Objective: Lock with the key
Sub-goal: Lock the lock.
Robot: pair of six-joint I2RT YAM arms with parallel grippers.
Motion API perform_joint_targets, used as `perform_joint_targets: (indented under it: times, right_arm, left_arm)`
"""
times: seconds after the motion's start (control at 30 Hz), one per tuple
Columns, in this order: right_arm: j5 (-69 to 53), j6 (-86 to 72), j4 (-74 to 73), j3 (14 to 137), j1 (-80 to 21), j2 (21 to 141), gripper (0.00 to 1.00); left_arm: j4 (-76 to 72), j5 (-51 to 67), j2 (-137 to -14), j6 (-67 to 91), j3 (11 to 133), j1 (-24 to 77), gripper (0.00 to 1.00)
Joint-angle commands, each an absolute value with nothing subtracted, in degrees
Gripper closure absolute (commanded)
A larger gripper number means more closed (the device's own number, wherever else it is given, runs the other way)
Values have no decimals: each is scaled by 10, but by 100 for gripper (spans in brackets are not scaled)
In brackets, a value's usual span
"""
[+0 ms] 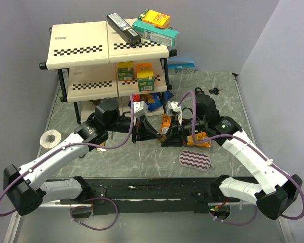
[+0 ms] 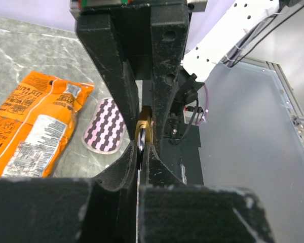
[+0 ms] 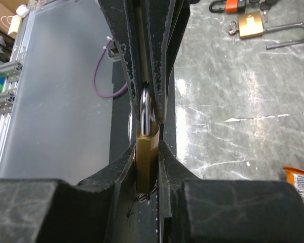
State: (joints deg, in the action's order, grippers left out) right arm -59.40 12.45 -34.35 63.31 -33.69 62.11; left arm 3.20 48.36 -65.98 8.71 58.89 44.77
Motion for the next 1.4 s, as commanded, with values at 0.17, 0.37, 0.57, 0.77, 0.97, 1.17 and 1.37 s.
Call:
perform_joint_targets:
  times: [0.17, 0.37, 0.57, 0.77, 0.97, 1.17, 1.37]
  right_arm:
    - [-628, 87, -51, 692, -352, 635, 100]
    - [-626, 113, -106, 682, -345, 621, 100]
    - [-600, 148, -241, 653, -306, 582, 73]
    - [-612, 185, -335, 625, -229, 543, 54]
    - [-623, 193, -356, 618, -210, 526, 43]
    - [-632, 135, -288, 599, -218, 530, 28]
    - [-634, 103, -229, 592, -250, 547, 37]
  left_arm:
    - [-28, 540, -721, 131, 540, 498, 99]
    - [-11, 509, -709, 126, 551, 490, 99]
    - [32, 489, -687, 106, 598, 397, 99]
    - [83, 482, -664, 63, 633, 361, 99]
    - [75, 481, -649, 82, 635, 360, 99]
    - [64, 523, -655, 93, 642, 362, 99]
    - [45, 548, -662, 100, 644, 369, 99]
